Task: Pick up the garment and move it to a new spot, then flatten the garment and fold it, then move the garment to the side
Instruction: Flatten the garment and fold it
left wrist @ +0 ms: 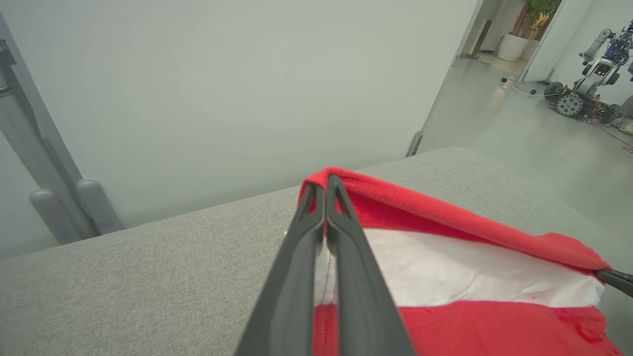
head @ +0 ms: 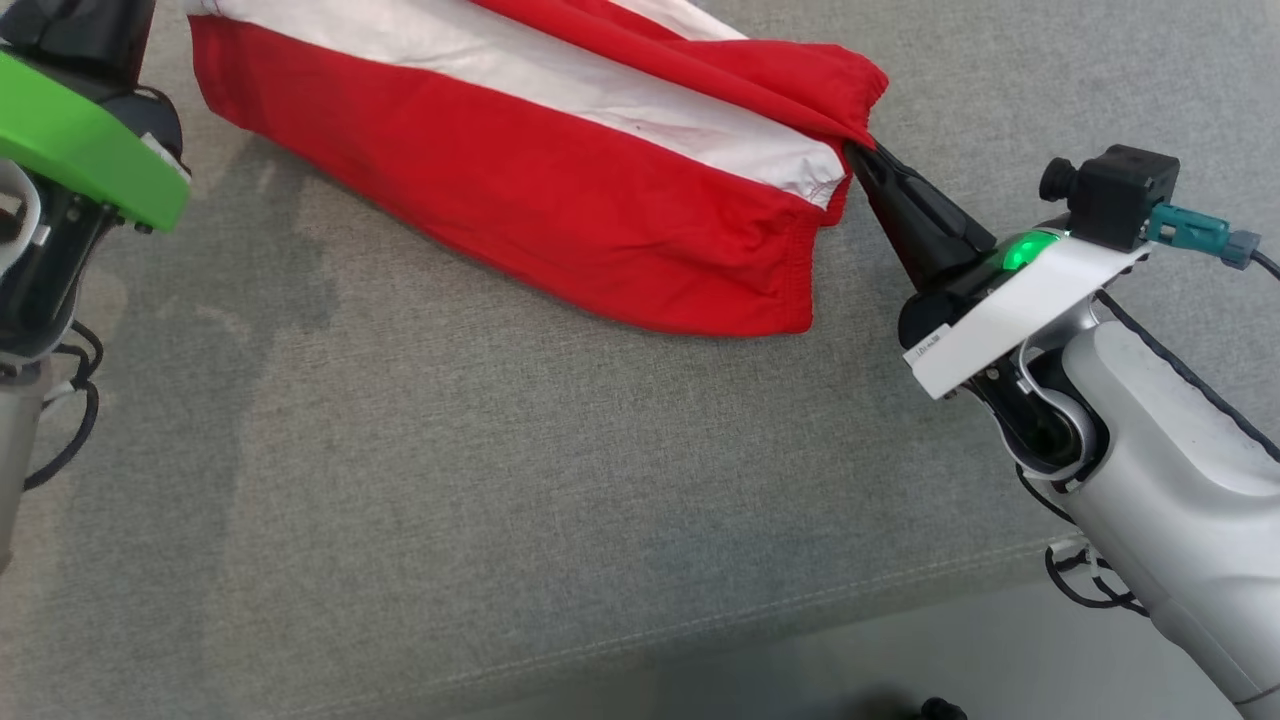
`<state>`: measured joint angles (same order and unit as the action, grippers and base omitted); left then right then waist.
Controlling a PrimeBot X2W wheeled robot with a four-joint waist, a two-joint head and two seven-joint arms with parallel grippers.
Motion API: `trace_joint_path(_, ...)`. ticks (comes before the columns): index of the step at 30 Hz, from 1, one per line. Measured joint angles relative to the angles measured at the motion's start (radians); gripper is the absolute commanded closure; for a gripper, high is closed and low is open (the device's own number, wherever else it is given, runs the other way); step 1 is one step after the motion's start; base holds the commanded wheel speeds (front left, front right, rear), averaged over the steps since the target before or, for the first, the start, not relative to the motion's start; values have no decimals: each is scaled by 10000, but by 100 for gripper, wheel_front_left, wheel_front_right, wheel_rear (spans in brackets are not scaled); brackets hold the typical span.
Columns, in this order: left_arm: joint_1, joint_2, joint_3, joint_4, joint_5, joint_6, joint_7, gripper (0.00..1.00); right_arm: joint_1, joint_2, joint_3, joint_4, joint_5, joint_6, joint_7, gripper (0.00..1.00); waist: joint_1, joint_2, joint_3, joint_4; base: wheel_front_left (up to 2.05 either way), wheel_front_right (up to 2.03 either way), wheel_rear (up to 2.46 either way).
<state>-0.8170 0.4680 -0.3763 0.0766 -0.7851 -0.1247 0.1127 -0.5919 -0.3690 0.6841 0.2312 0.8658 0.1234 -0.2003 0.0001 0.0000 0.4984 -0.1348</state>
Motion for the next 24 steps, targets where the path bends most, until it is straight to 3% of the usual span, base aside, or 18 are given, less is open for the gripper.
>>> trace_joint_path(16, -1783, 121, -157, 2188, -36, 0, 27, 100, -1010, 941, 997, 123, 658, 0, 6, 100, 0, 0, 1318, -1040, 0, 0, 0)
trace_joint_path(24, -2141, 207, -403, 3053, -63, -2, -359, 100, -1137, 1183, 755, 301, 738, 8, -322, 100, 0, 0, 1477, -1701, 0, 0, 0)
